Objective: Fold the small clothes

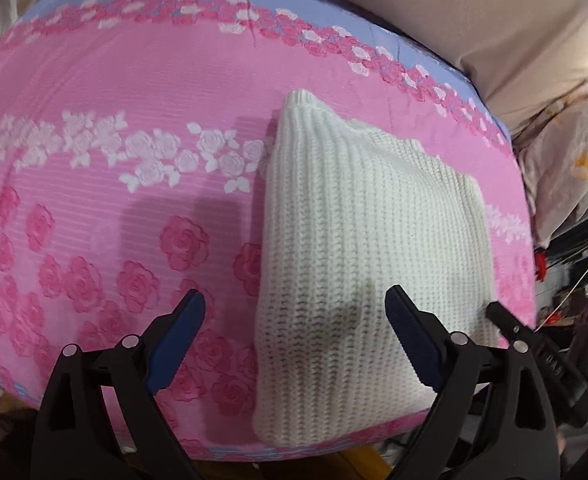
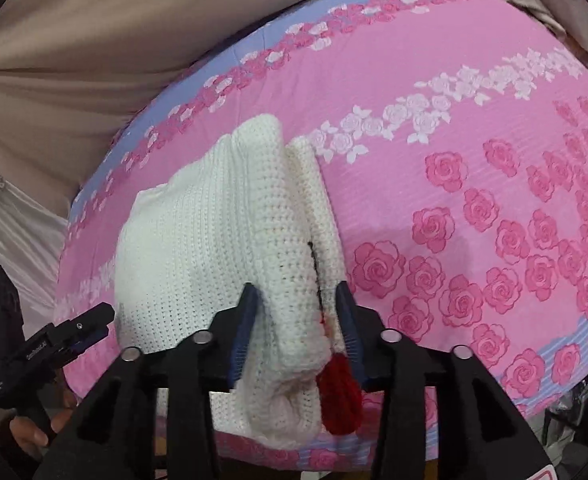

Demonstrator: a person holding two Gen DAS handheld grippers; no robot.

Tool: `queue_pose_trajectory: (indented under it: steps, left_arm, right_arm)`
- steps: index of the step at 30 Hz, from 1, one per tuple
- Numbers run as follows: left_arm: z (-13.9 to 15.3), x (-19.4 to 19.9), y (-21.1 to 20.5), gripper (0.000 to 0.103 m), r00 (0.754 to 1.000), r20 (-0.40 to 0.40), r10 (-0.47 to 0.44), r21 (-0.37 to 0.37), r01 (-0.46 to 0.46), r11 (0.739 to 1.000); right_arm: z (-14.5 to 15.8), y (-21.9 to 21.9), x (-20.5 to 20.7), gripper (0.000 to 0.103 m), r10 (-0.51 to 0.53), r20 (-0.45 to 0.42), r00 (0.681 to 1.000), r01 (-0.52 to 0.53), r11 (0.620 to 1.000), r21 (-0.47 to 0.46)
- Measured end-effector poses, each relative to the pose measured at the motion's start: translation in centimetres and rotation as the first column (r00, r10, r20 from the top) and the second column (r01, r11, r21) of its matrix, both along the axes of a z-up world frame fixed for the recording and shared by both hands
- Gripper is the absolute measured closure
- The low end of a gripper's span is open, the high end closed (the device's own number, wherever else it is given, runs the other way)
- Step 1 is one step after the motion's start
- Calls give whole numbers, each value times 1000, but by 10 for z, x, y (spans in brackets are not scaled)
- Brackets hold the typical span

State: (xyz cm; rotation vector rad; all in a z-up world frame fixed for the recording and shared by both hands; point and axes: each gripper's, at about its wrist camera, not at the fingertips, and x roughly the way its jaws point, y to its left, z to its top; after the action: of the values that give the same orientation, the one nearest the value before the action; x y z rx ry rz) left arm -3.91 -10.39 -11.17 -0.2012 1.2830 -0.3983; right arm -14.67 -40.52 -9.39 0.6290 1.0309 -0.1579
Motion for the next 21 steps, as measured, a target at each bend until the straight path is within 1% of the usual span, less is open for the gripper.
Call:
queue_pose_trajectory:
  steps: [2, 4, 6, 8, 9, 10, 12, 14, 15, 16, 17, 18, 19, 20, 21]
  left_arm:
    - [-10, 4, 0, 13, 998, -52, 21, -20, -22, 1000]
    - [-23, 8, 2, 12, 994, -95, 47, -39, -51, 998]
    - [-36, 12, 5, 11, 986, -153, 64, -93, -79, 993]
    - [-49, 14, 3, 9, 973, -223, 68, -146, -102, 984]
    - [-55, 15, 2, 9, 964, -255, 75, -160, -119, 980]
    - [-58, 15, 0, 6, 960, -269, 79, -171, -128, 977]
    - [-57, 17, -7, 5, 963, -262, 70, -170, -118, 978]
    - [-57, 20, -17, 8, 961, -274, 30, -193, -86, 978]
    - [-56, 21, -22, 9, 960, -280, 24, -188, -79, 979]
    - [-53, 21, -25, 15, 962, -273, 25, -172, -75, 982]
    - [-49, 21, -28, 24, 964, -263, 23, -163, -68, 984]
    - [-42, 20, -30, 30, 969, -245, 17, -157, -57, 986]
    - [-35, 18, -33, 42, 973, -229, 2, -151, -38, 988]
    - [-26, 17, -36, 50, 978, -208, -19, -143, -11, 990]
    - [-14, 13, -40, 52, 983, -178, -50, -133, 26, 991]
  right_arm:
    - [-11, -3, 2, 39, -2, -40, 999, 2, 1000, 8]
    - [-30, -11, 3, 34, -11, -76, 997, 18, 995, 96]
    - [-46, -14, 4, 30, -24, -88, 996, 42, 979, 200]
    - [-56, -13, 8, 28, -17, -92, 996, 41, 964, 261]
    - [-60, -12, 9, 23, -22, -94, 995, 48, 958, 282]
    - [-60, -12, 9, 17, -26, -81, 996, 49, 953, 298]
    - [-61, -11, 14, 16, -23, -73, 997, 45, 951, 307]
    - [-61, -12, 18, 16, -18, -75, 997, 40, 950, 309]
    - [-60, -14, 21, 23, -15, -71, 997, 36, 950, 311]
    - [-61, -15, 22, 48, -6, -64, 998, 27, 942, 335]
    - [-60, -19, 21, 51, -7, -58, 998, 28, 930, 367]
    - [-57, -21, 21, 58, -20, -47, 999, 36, 924, 381]
    - [-51, -22, 20, 62, -18, -32, 999, 29, 925, 379]
    - [-42, -22, 18, 63, -21, -5, 1000, 22, 926, 377]
    - [-33, -23, 15, 64, -27, 17, 999, 19, 924, 382]
